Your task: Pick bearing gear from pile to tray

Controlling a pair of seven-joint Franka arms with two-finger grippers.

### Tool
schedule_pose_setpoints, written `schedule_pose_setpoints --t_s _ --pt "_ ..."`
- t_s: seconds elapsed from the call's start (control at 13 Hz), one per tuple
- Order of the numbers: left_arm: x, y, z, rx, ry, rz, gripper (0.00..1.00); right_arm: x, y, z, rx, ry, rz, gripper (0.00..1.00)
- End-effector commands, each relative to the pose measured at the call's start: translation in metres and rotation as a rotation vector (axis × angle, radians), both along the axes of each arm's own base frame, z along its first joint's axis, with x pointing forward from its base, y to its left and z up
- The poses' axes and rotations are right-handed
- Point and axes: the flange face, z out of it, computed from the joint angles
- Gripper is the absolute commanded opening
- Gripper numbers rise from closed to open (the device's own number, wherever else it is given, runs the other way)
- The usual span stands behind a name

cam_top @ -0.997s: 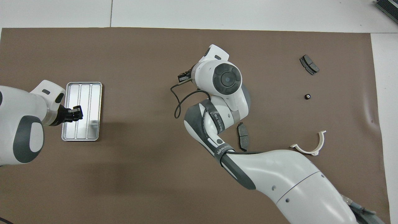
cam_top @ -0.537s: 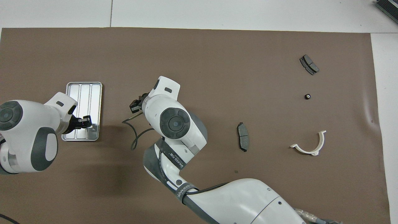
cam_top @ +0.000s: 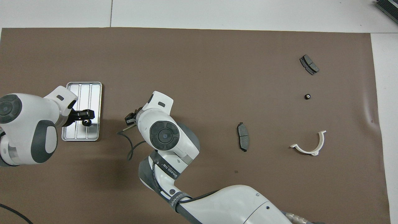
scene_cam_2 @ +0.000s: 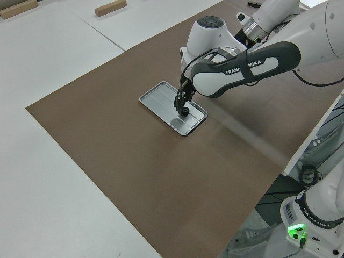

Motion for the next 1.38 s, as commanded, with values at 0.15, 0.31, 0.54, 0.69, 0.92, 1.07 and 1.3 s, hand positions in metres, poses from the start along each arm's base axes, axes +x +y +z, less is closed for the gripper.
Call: schedule_pose_setpoints --t_s 0.15,0.31,0.54,0.69,0.92,1.07,1.3 --pt "0.028 -0.034 0.102 -0.015 0.067 0.069 1.00 0.026 -0.026 0.012 0.040 -0.001 -0.103 0.54" --pt "0.023 -0.085 0.108 -0.024 0.046 0.145 1.00 0.051 -0.054 0.009 0.020 -0.007 -0.136 0.54" --pt "0.020 -0.153 0.098 -0.085 -0.088 0.222 1.00 0.104 -0.136 -0.004 -0.071 0.052 -0.205 0.54" --pt "0.015 -0.175 0.079 -0.092 -0.085 0.216 1.00 0.137 -0.202 -0.012 -0.132 0.079 -0.217 0.53" --pt "0.014 -0.227 0.020 -0.108 -0.073 0.251 1.00 0.175 -0.310 -0.017 -0.212 0.129 -0.232 0.53" --pt "0.015 -0.232 -0.007 -0.096 -0.051 0.247 1.00 0.194 -0.385 -0.020 -0.242 0.135 -0.246 0.53" --pt "0.012 -0.231 -0.033 -0.042 -0.050 0.192 1.00 0.204 -0.477 -0.024 -0.289 0.174 -0.279 0.53"
